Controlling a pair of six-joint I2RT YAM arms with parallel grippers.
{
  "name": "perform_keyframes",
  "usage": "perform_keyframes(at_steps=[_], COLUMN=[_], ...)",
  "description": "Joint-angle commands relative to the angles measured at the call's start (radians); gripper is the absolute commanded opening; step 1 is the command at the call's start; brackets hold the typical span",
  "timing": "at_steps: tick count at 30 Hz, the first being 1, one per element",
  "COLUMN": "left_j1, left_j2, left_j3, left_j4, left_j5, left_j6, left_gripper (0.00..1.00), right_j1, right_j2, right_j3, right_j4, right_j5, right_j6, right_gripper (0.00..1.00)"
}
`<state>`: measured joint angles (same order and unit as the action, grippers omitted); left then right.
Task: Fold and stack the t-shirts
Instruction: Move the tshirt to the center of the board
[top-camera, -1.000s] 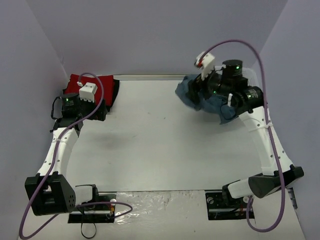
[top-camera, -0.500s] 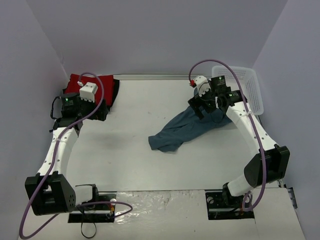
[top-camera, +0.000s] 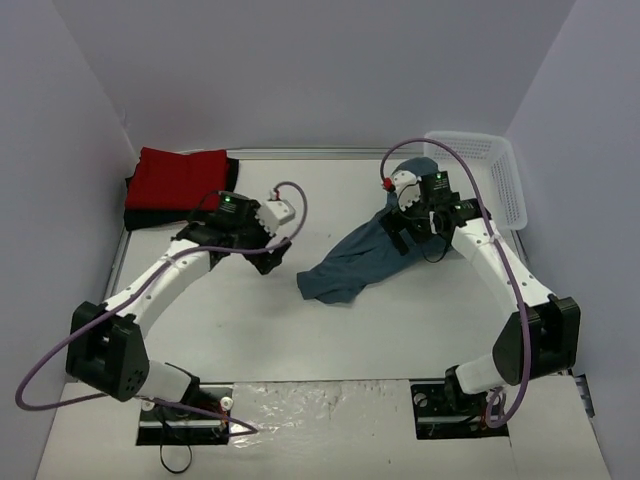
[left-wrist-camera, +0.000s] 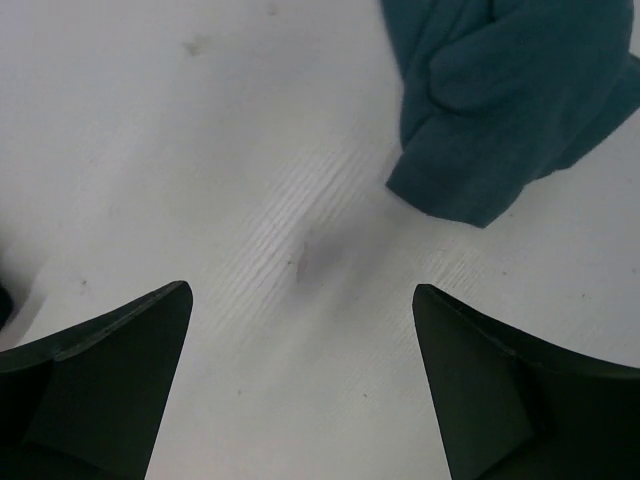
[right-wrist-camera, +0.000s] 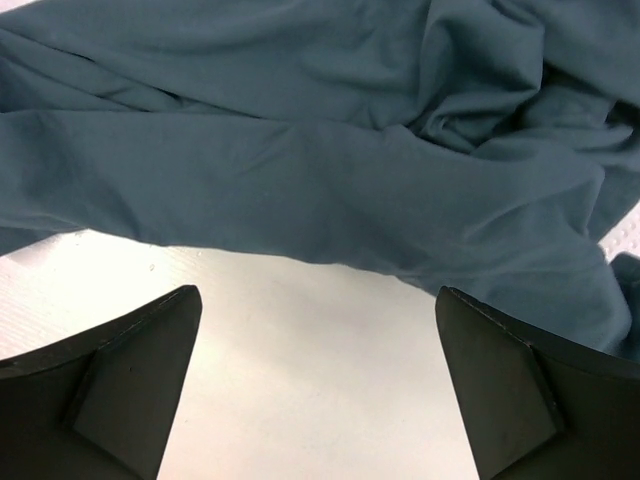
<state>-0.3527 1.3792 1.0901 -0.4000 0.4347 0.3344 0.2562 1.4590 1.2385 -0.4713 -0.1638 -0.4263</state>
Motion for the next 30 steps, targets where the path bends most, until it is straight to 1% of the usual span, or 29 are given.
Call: perform_keyframes(at_steps=[1, 2, 3, 4, 5, 7, 10, 13, 18, 21, 30], left_j1=[-0.156, -0.19, -0.221, -0.276, -0.299, -0.347, -0.383, -0.405, -0.431, -0.442, -0.47], left_j2=[0.027, 0.037, 0.047, 0.067, 0.078, 0.109, 0.141, 0.158, 0.196, 0.215, 0.253], left_j3=[0.013, 0.007, -0.001, -0.015, -0.021, -0.035, -0.044, -0.047, -0.045, -0.033, -0.015], left_j4=[-0.027, -0.016, -0.007, 0.013, 0.021, 0.052, 0.078, 0.084, 0.11, 0.095, 0.05], left_j5=[-0.154, -0.177, -0.197, -0.229, -0.241, -0.283, -0.324, -0.32, -0.355, -0.317, -0.264], left_j6=[0.101, 0.112, 0.121, 0.136, 0.146, 0.158, 0.167, 0.173, 0.169, 0.164, 0.169], left_gripper=[0.92, 0.87, 0.85, 0.82, 0.79, 0.77, 0.74, 0.73, 0.72, 0.69, 0.69], right_j1=[-0.024, -0.031, -0.043, -0.067, -0.081, -0.115, -0.136, -0.147, -0.159, -0.161, -0.164], right_j2=[-0.074, -0.075, -0.075, -0.074, -0.072, -0.072, -0.084, -0.091, -0.08, -0.075, -0.068], right_j3=[-0.062, -0.073, -0.083, -0.097, -0.105, -0.116, -0.145, -0.168, -0.185, -0.192, -0.208], right_j4=[0.049, 0.06, 0.068, 0.082, 0.089, 0.1, 0.118, 0.134, 0.143, 0.148, 0.157], right_j5=[0.015, 0.021, 0.023, 0.026, 0.029, 0.02, 0.003, 0.003, 0.003, 0.009, 0.033], right_j6=[0.037, 0.043, 0.052, 0.057, 0.064, 0.07, 0.073, 0.078, 0.081, 0.08, 0.081], right_gripper=[1.0, 1.0, 1.0, 1.0, 1.0, 1.0, 1.0, 1.0, 1.0, 1.0, 1.0])
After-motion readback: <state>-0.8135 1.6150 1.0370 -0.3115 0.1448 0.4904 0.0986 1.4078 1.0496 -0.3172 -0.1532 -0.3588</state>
